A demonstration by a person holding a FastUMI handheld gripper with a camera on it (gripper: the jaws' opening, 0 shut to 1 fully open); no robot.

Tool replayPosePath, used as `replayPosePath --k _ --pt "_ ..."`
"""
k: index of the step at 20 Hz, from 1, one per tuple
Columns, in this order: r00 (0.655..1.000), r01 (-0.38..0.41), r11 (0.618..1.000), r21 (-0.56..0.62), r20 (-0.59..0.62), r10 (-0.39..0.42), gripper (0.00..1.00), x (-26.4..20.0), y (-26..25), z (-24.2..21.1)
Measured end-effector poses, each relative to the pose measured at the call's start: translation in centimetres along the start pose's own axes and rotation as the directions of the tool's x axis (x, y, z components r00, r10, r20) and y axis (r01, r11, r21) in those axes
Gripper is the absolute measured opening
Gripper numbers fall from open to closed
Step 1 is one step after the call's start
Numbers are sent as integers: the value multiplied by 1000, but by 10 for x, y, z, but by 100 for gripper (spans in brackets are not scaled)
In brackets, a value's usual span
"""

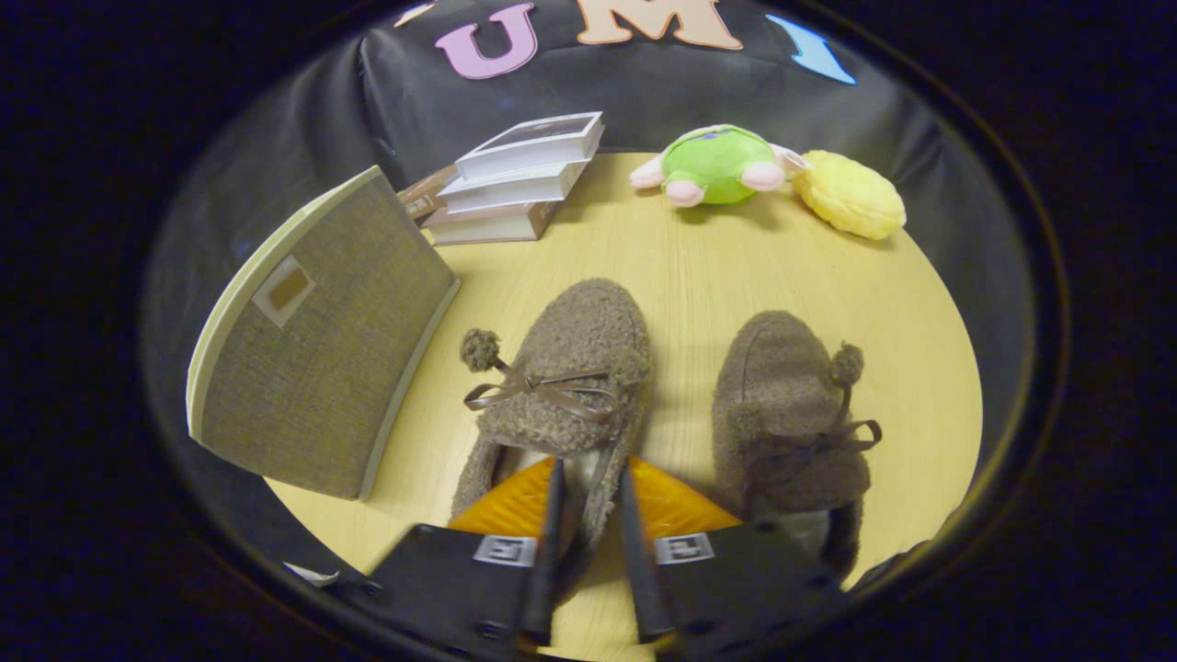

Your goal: Open the storage box then place both shoes into the box .Put the left shoe in first, then the right shoe, with the right side of both shoes facing outward in a uniform manner.

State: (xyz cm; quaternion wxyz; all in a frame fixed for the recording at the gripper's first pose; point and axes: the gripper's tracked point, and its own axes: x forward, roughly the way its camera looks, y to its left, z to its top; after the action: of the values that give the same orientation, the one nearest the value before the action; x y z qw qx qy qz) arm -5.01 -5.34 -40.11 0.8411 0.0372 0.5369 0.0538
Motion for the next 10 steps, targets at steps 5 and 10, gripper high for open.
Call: replayPosePath --k 5,10 --pt "999 4 997 82 -38 -1 4 -5 2 0" --pt "999 -13 979 202 -45 23 4 -23 9 12"
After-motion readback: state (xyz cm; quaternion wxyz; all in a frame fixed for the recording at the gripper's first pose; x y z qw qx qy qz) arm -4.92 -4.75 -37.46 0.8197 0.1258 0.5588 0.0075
